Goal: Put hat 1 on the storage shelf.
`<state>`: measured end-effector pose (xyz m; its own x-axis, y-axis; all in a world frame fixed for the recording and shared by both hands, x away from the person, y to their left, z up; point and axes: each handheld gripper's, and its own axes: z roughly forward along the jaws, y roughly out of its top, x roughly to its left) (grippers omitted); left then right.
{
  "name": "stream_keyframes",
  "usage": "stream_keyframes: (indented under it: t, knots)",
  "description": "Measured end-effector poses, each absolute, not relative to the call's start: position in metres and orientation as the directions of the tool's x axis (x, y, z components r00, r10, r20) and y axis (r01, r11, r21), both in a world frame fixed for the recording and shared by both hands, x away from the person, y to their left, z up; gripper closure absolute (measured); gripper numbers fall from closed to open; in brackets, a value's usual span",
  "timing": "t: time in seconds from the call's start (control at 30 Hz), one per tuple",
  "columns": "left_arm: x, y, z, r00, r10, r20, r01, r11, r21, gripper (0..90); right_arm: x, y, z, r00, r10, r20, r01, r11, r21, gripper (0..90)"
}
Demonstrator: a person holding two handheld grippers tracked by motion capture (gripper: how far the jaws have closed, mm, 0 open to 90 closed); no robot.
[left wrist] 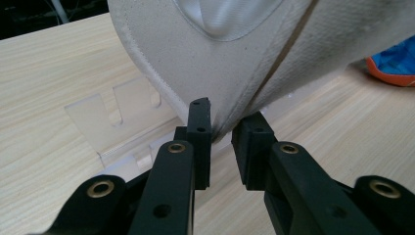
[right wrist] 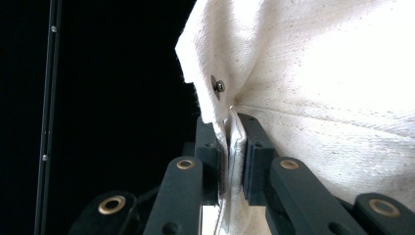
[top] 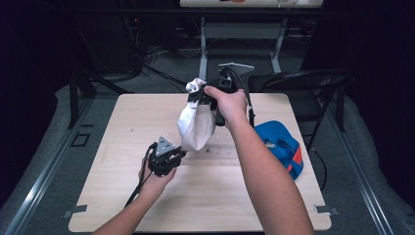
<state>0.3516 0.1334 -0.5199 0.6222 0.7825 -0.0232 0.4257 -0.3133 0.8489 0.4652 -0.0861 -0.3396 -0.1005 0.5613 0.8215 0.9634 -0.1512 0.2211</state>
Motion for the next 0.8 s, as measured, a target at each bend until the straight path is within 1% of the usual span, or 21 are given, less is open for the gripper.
stream_keyframes:
  t: [0.1,0.27,0.43,0.53,0.67,0.8]
  knots:
    - [0.351,0.133,-0.519,0.621,0.784,-0.009,0.415,-0.319,0.852,80.1,0.464,-0.086,-0.338,-0.095,0.557,0.825,0.959,-0.172,0.227,77.9]
    - [0.351,0.135,-0.519,0.619,0.785,-0.004,0.411,-0.320,0.854,81.9,0.461,-0.091,-0.331,-0.127,0.562,0.818,0.947,-0.176,0.268,67.7]
    - [0.350,0.136,-0.519,0.623,0.782,0.012,0.402,-0.333,0.853,84.0,0.457,-0.097,-0.324,-0.132,0.557,0.820,0.941,-0.189,0.281,66.8]
    - [0.351,0.140,-0.521,0.624,0.781,-0.003,0.407,-0.322,0.855,84.7,0.455,-0.101,-0.322,-0.133,0.562,0.816,0.940,-0.188,0.283,66.8]
    - [0.350,0.142,-0.524,0.629,0.778,0.006,0.402,-0.332,0.853,85.1,0.453,-0.110,-0.320,-0.138,0.566,0.813,0.940,-0.184,0.288,67.2]
    - [0.349,0.145,-0.529,0.627,0.779,-0.005,0.400,-0.317,0.860,85.3,0.451,-0.118,-0.320,-0.131,0.564,0.815,0.935,-0.202,0.291,67.5]
